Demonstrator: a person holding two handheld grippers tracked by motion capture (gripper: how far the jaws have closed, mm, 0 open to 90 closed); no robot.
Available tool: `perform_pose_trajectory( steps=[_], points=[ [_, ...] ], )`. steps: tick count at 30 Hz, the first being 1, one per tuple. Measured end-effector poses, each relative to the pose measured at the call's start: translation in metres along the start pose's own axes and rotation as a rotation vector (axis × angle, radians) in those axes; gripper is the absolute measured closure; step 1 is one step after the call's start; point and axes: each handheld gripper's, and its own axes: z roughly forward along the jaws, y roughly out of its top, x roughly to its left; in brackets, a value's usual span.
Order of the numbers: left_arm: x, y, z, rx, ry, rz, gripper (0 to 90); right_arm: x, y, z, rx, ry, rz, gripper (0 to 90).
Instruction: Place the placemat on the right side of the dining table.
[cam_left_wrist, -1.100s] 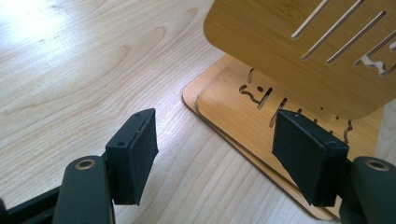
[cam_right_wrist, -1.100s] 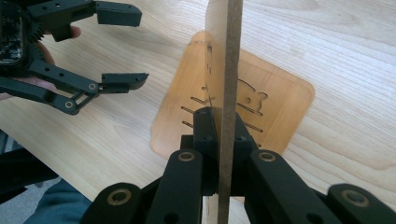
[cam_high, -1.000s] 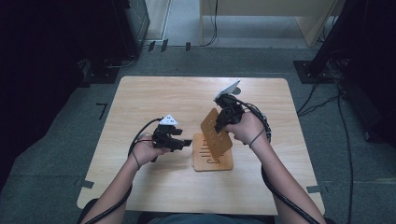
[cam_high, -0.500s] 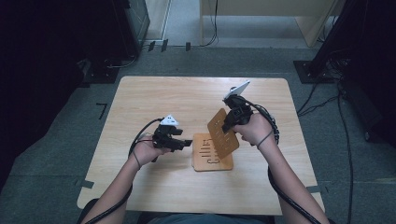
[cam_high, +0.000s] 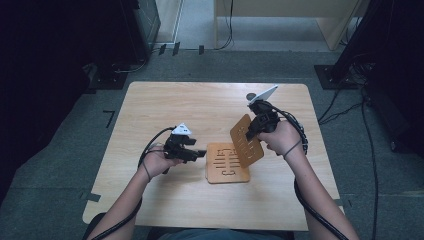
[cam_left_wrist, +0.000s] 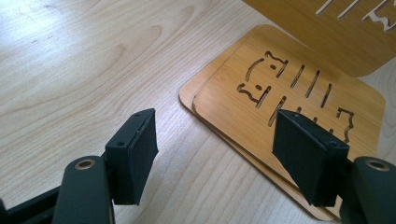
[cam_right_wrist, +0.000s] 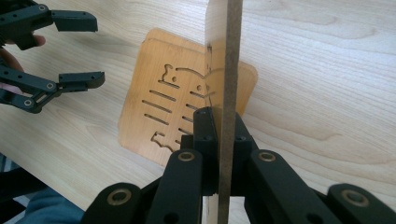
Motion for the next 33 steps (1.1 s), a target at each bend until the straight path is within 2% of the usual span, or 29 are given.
perform_pose_trajectory(
  steps=[10, 33],
  points=[
    [-0.001, 0.0, 0.001, 0.006, -0.002, 0.006, 29.8, -0.019, -0.002, -0.005, -0.002, -0.001, 0.05, 87.6],
    [0.0, 0.001, 0.001, 0.002, 0.002, 0.011, 29.9, -0.045, 0.002, -0.012, -0.016, -0.041, 0.094, 87.6]
  ],
)
